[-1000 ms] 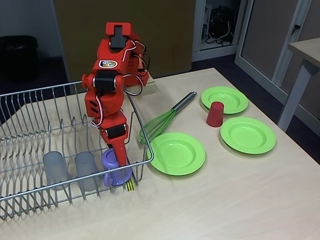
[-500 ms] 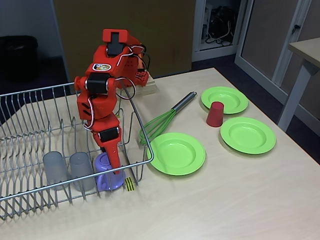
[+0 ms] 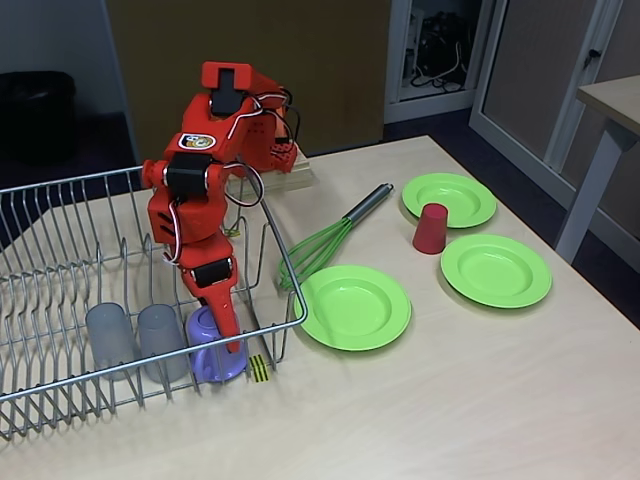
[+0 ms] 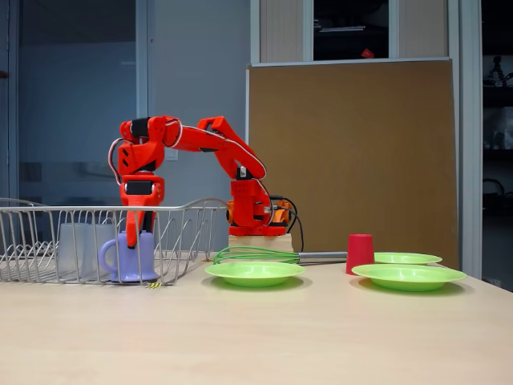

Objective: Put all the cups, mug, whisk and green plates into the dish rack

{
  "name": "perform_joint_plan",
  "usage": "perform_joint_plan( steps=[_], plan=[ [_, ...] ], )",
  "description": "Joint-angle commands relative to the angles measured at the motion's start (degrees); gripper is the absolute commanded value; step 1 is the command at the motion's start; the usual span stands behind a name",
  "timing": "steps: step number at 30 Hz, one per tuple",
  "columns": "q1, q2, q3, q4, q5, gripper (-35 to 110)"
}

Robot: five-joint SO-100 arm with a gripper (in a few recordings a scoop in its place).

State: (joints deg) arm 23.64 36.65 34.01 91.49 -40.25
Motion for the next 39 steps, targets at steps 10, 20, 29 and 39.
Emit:
perform_joint_plan(
  steps=[10, 20, 29, 39],
  plan=[
    [-1.49, 7.47, -3.78, 6.5, -1.14, 43],
    [-3.87, 26.98, 9.32, 10.11, 1.85, 40],
    [-25.75, 60.91, 37.62, 9.4, 25.05, 34],
    [-60.64, 68.03, 55.2, 2.99, 68.03, 36]
  ],
)
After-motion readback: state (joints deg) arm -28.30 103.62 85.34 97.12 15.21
